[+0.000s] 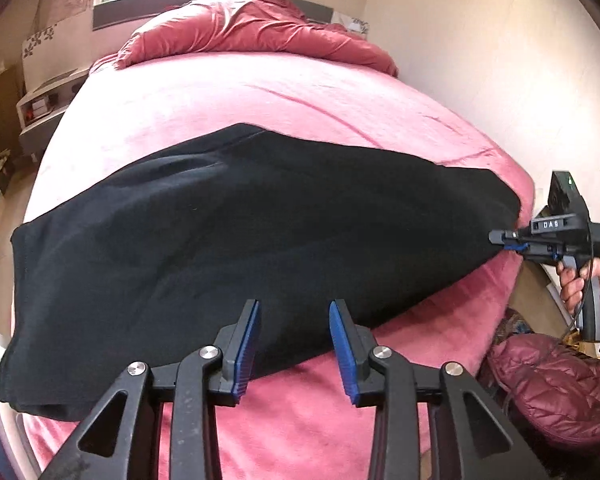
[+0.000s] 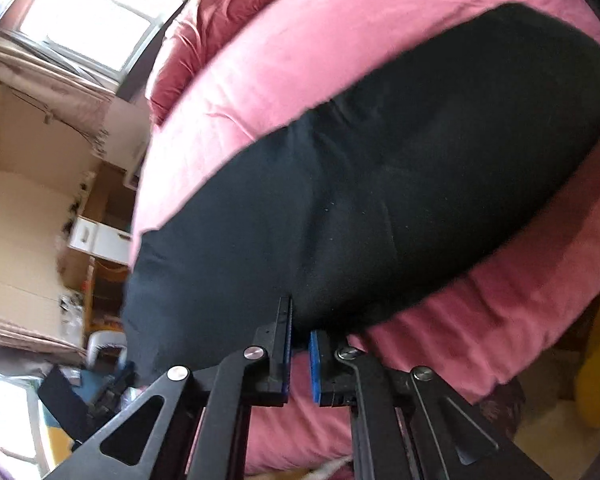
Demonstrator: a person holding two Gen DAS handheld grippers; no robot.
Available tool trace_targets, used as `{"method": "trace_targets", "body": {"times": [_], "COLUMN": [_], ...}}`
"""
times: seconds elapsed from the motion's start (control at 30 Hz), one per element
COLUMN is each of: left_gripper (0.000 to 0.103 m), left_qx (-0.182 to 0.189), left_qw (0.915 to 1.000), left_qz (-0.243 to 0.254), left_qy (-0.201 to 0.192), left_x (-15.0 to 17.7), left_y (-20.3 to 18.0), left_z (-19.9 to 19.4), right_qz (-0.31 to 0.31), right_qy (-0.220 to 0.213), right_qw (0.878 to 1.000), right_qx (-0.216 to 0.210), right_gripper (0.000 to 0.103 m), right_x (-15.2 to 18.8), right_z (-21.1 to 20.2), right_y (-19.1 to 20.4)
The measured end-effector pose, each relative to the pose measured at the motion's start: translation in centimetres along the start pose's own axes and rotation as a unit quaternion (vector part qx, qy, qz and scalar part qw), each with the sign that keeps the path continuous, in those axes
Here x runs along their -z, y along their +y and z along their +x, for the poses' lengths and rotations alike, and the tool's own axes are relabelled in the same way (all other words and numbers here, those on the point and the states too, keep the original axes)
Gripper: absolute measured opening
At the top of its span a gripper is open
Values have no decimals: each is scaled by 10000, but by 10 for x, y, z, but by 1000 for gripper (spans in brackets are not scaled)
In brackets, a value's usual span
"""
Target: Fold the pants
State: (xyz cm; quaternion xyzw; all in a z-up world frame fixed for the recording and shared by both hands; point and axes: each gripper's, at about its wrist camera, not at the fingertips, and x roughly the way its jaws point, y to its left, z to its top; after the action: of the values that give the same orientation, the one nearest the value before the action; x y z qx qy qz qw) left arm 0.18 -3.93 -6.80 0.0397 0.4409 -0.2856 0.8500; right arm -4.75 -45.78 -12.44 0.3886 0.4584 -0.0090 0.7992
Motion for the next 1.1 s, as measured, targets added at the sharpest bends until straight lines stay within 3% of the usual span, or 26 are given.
{"method": "trace_targets", "body": {"times": [0.13,0.23,0.3,0.4,0.67,0.73,0.77,0.8,0.93,1.1], "left_gripper": [36,36,36,36,42,43,43,43,43,43], "left_qx": [-366,-587,-613,-573,-898,-991,-1014,-1014,-985,-1011], "left_qw": [9988,9966,9964,9971,9953,9947,9945,9945,9948,9941], "left_qz": [-160,-170,-198,-220,-270,-224,-199,-189,-213,-263], "left_qy": [289,556,557,451,222,184,176,163,167,295], "left_x": [-2,3,4,2,-14,-19,-21,-22,-23,-16], "left_y": [11,16,16,13,-2,-10,-14,-15,-22,-18], "left_z": [16,29,31,29,24,24,25,25,33,37], "right_qz": [251,410,366,562,1650,1593,1518,1466,1371,1642], "right_qy": [158,149,-22,-450,-1462,-1522,-1541,-1565,-1818,-1592], "right_qw": [9996,9989,9993,9974,9738,9724,9719,9716,9649,9631], "right_qx": [3,-198,-123,41,566,769,926,1003,1308,1416], "right_gripper": [10,16,22,22,22,18,6,1,1,1], "right_x": [-1,-3,-4,-8,-53,-64,-69,-72,-75,-67], "right_z": [23,16,-1,-31,-68,-68,-67,-70,-86,-92], "right_y": [-14,-22,-28,-48,-108,-112,-111,-109,-112,-148]}}
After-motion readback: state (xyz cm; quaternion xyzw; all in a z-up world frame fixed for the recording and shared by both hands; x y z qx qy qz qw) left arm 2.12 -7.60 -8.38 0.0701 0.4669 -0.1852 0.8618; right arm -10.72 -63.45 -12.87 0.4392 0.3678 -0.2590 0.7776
